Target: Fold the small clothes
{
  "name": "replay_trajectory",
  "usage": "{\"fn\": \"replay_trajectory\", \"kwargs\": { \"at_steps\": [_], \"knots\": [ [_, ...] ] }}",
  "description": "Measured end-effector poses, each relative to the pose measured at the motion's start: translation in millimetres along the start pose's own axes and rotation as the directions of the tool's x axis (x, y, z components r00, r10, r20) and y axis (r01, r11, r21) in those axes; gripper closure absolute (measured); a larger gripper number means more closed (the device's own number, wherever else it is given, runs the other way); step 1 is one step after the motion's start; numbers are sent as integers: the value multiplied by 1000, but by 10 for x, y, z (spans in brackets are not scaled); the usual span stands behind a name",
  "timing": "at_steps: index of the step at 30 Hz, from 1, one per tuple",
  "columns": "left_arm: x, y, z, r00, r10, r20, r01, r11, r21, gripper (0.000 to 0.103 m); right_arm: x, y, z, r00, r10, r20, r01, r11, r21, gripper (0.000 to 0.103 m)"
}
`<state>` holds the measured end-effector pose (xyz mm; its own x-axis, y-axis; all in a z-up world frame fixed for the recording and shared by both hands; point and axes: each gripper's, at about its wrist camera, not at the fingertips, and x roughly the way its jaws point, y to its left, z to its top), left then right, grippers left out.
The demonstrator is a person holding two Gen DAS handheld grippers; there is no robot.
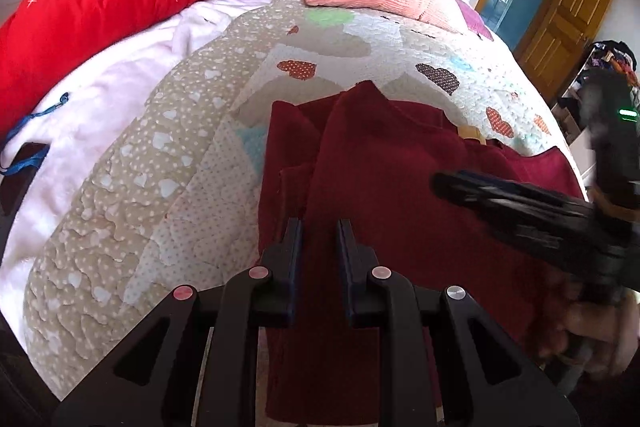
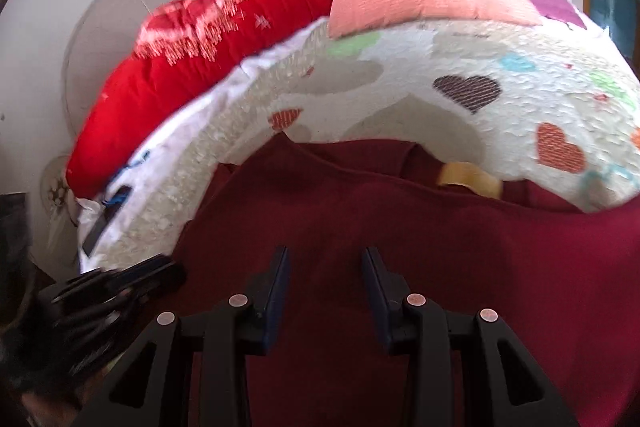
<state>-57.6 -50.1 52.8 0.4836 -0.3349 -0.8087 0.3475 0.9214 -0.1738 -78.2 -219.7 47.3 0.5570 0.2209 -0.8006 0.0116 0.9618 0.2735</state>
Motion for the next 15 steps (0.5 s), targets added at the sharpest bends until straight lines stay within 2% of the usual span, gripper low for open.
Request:
{"fn": "replay_trajectory", "kwargs": {
  "at_steps": [2,5,11,14,15],
  "knots": [
    [6,23,-6,1000,-13,3,13,1000,-12,87,182,-8,32,999,-21,-38,21,1000,2,67],
    [7,43,-9,1000,-28,5,28,999,-18,87,151,12,91,999,-31,-42,32,999,16,67],
    [-44,51,-24,999,-40,6,40,999,-26,87,-19,181,134,1000,28,8,-28,1000,-3,67],
    [-138,101,-48,998,-64,2,64,997,-36,87,163,233,163,998,52,-27,-52,999,7,67],
    [-184,135,-62,997,-71,0,71,996,-44,87,253,233,166,997,60,-52,-60,998,8,62]
  ]
}}
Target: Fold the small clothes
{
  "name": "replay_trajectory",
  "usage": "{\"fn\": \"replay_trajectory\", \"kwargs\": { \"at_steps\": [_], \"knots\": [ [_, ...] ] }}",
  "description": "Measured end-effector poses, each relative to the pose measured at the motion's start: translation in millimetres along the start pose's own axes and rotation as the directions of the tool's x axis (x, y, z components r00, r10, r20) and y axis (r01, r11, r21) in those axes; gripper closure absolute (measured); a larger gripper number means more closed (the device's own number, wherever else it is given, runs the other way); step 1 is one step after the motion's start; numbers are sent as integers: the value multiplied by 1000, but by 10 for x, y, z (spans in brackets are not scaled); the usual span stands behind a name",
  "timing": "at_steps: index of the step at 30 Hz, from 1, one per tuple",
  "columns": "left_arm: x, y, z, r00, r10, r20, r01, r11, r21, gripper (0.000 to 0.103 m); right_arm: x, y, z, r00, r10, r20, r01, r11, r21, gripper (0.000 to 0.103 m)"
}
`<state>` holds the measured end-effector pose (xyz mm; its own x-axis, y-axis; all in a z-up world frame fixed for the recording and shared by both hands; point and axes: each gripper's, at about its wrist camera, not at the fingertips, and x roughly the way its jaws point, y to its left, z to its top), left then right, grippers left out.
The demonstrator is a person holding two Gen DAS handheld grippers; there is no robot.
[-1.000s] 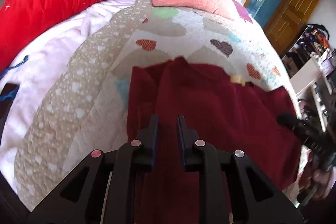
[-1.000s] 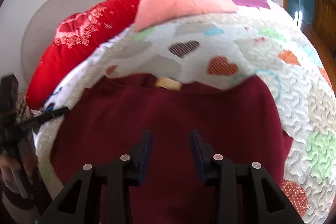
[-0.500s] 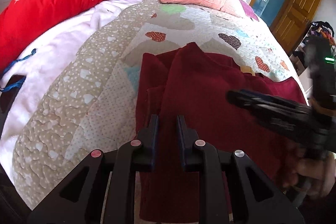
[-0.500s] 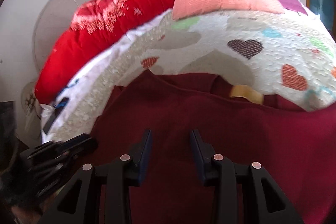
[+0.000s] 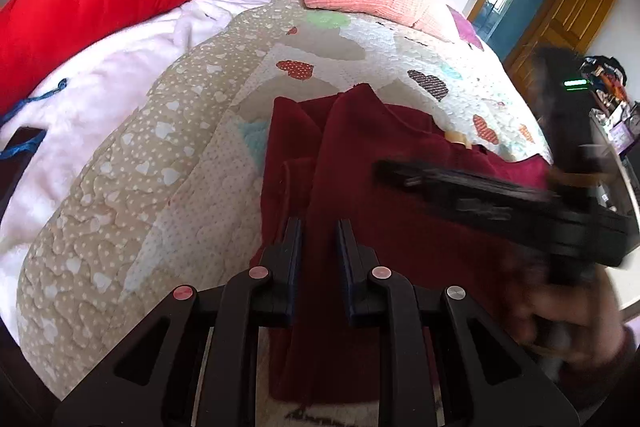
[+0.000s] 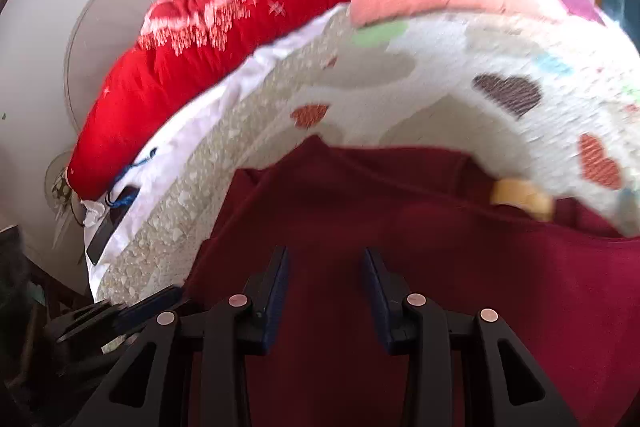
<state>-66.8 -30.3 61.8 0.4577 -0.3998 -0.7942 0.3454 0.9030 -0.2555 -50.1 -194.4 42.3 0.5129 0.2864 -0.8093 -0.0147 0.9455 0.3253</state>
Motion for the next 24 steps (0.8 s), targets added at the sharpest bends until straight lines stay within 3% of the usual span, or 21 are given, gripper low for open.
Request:
{"fn": "replay_trajectory", "kwargs": {
  "at_steps": [1,3,4,5,6,7,9,11,12,15,18,19,21,22,24],
  "knots": [
    [-46,36,-13,1000,0,3,0,1000,-8,85,102,0,3,1000,3,-31,-3,1000,0,59],
    [-152,151,-57,1000,0,23,1,999,-41,60,126,47,48,999,-21,-37,21,1000,-7,56],
    [-220,250,-94,999,-1,46,5,997,-82,36,97,84,85,999,-19,-43,19,1000,-1,55],
    [-269,328,-129,997,-8,71,16,993,-118,27,67,118,126,999,11,-45,-10,1000,11,55],
    [-335,447,-197,993,-29,114,49,982,-183,27,35,162,169,998,57,-39,-56,998,26,52],
    [-352,510,-232,991,-43,125,70,974,-217,27,26,216,210,996,85,-36,-83,996,36,41],
    [-315,579,-302,993,-74,95,96,963,-252,27,82,325,260,996,77,-55,-75,997,32,27],
    [-222,530,-384,995,-85,45,93,970,-224,27,236,442,286,993,59,-102,-57,998,19,26],
    [-158,469,-429,997,-79,22,81,978,-192,27,367,515,299,988,44,-148,-44,999,5,26],
    [16,327,-514,998,-53,-19,50,990,-135,26,602,703,303,980,-45,-193,29,996,-83,11],
    [83,257,-515,998,-50,27,53,991,-126,19,741,885,259,976,-142,-164,105,971,-215,7],
    [94,241,-506,998,-52,25,55,991,-122,19,764,917,230,976,-171,-135,133,958,-254,16],
    [65,197,-484,995,-95,27,97,990,-106,40,716,877,190,974,-217,-69,190,941,-279,40],
    [44,148,-456,989,-148,12,149,984,-96,66,628,813,187,984,-172,-52,154,955,-253,58],
    [-94,-18,-410,986,-166,20,167,985,-48,69,423,627,204,997,-71,-39,64,983,-170,77]
  ]
}}
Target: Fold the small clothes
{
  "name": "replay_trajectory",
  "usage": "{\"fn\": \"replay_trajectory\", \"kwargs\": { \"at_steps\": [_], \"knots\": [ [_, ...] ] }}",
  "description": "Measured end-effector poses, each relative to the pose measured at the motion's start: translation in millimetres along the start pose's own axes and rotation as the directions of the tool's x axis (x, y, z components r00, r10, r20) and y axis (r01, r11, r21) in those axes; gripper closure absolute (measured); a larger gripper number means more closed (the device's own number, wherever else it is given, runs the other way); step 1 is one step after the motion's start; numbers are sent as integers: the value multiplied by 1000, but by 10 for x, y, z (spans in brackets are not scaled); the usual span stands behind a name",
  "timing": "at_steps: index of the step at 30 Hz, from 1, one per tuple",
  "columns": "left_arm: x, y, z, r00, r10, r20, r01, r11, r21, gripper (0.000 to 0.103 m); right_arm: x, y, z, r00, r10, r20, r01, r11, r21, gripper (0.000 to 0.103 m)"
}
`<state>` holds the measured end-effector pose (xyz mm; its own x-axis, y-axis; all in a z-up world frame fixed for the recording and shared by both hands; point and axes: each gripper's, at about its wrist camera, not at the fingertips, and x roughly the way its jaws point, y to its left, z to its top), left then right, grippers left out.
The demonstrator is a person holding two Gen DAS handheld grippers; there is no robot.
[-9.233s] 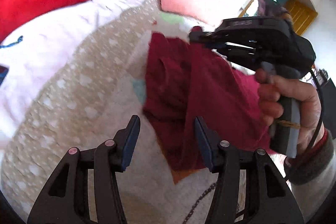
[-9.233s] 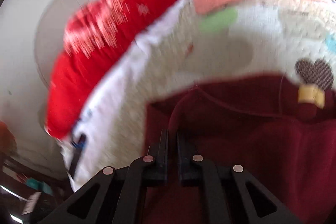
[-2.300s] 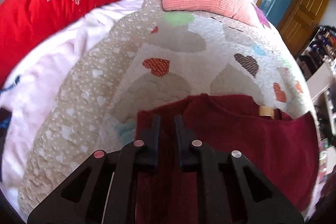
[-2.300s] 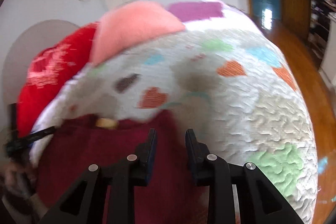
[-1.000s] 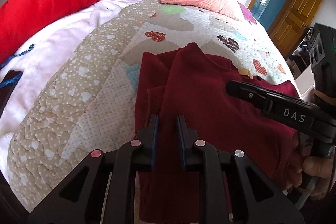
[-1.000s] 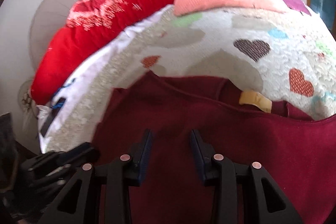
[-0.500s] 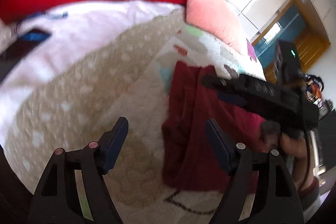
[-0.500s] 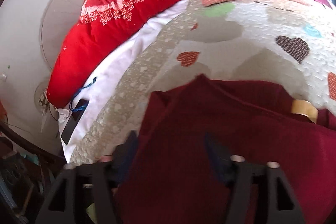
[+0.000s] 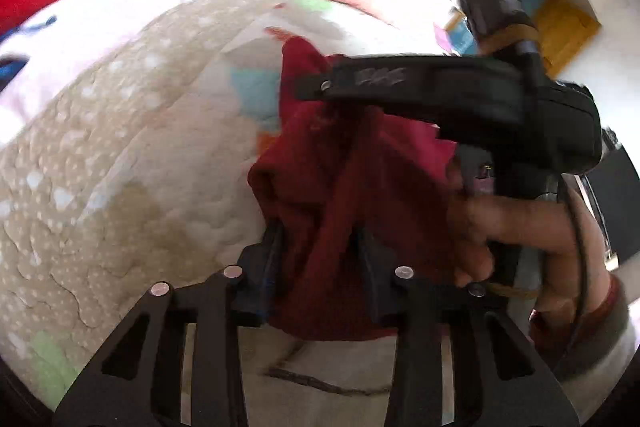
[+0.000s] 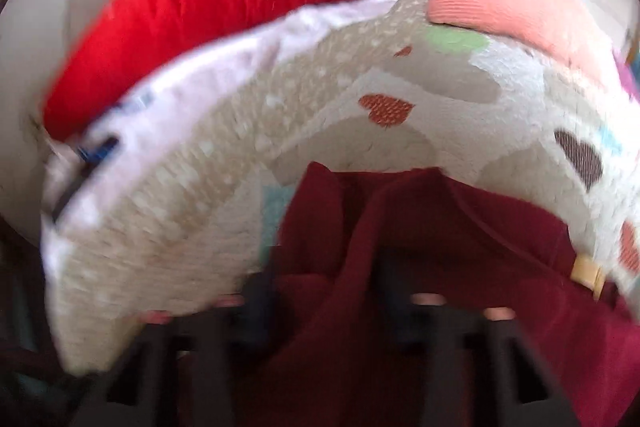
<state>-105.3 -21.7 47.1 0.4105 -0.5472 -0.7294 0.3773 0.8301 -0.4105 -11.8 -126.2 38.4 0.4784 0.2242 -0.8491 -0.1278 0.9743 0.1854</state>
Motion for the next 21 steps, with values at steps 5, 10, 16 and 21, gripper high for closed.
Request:
{"fn": "replay_trajectory", "kwargs": {
  "at_steps": [5,10,16,21],
  "knots": [
    [-389,-735,59,992,-111,64,99,982,163,74,-875,-496,-178,966,182,186,-206,971,120,83],
    [-384,-1774,-82,975,-224,12,204,906,372,74,-1877,-1178,-555,923,168,347,-237,957,166,84],
    [394,-2626,-505,956,-223,-189,287,842,456,74,-2188,-2188,-1284,934,-20,358,-130,911,392,90],
    [319,-2695,-672,957,-186,-221,274,825,494,74,-1919,-2727,-1722,965,-108,238,-42,834,551,102]
  ]
}}
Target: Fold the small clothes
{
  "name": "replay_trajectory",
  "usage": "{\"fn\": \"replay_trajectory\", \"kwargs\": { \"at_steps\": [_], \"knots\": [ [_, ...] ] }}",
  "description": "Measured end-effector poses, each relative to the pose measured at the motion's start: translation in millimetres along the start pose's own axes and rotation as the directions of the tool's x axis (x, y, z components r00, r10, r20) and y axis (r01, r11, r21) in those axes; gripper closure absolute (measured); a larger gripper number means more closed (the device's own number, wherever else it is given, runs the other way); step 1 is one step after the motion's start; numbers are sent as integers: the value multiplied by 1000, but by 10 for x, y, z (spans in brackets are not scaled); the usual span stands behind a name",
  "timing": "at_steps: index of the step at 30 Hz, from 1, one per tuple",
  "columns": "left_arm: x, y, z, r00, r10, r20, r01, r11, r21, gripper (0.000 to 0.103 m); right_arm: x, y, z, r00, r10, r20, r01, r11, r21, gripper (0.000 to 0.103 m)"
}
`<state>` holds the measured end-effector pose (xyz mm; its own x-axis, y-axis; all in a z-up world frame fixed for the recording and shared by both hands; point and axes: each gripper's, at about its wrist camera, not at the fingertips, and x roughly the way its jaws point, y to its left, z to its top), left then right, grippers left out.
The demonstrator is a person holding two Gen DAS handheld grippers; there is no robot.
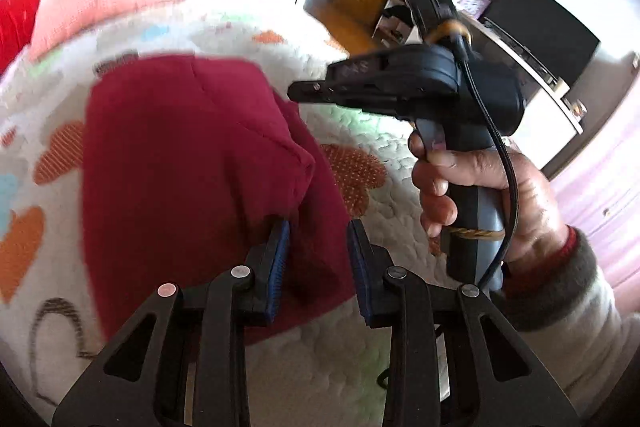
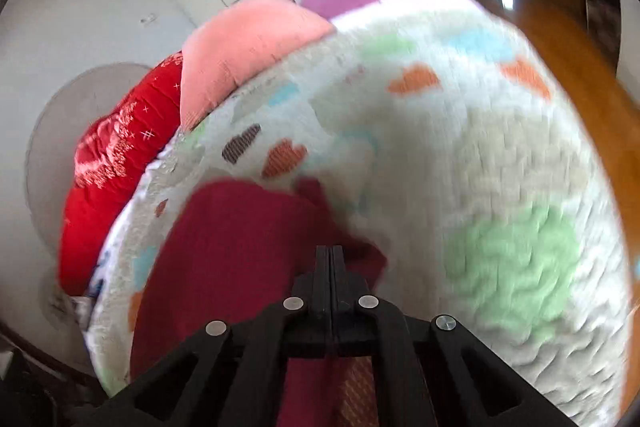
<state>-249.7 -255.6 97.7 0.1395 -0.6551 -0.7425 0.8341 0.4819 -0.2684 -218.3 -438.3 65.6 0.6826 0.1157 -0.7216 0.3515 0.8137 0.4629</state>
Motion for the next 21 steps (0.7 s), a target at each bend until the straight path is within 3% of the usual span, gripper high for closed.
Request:
{"fn": "replay_trajectory", "kwargs": {
  "at_steps": [3,5,6,7,10,12,15,17,18,19,21],
  "knots": [
    [-376,35,19,998,2,59,-4,1000,26,74,-231,69,-71,992,116,50,-117,993,24,96],
    [-550,124,-47,995,49,90,-52,998,40,69,-396,181,-145,982,182,50,-183,983,12,70],
    [-552,203,-21,992,82,96,-86,995,40,68,-439,263,-187,977,211,35,-211,977,-1,49],
    [-559,260,-38,988,114,100,-118,992,37,68,-451,345,-242,972,232,16,-232,973,-19,39],
    [-483,633,-104,973,222,64,-221,975,-17,68,-347,491,-465,977,199,-80,-203,978,-54,38],
    [-284,771,-205,976,214,23,-213,976,-49,68,-219,458,-599,980,161,-117,-166,986,-34,38],
    [-190,865,-356,978,209,-23,-210,973,-93,68,2,426,-685,967,223,-123,-220,975,39,38],
    [-195,873,-366,977,213,-20,-214,972,-97,68,86,473,-684,972,208,-109,-207,978,16,46],
    [-250,864,-343,978,206,-16,-207,973,-99,68,88,520,-683,978,184,-101,-186,982,-14,64],
    [-285,842,-304,980,197,-8,-197,975,-101,68,43,565,-662,982,163,-92,-167,985,-43,75],
    [-408,806,-286,982,188,27,-185,978,-92,68,-177,624,-606,984,173,-47,-177,980,-88,77]
  ]
}}
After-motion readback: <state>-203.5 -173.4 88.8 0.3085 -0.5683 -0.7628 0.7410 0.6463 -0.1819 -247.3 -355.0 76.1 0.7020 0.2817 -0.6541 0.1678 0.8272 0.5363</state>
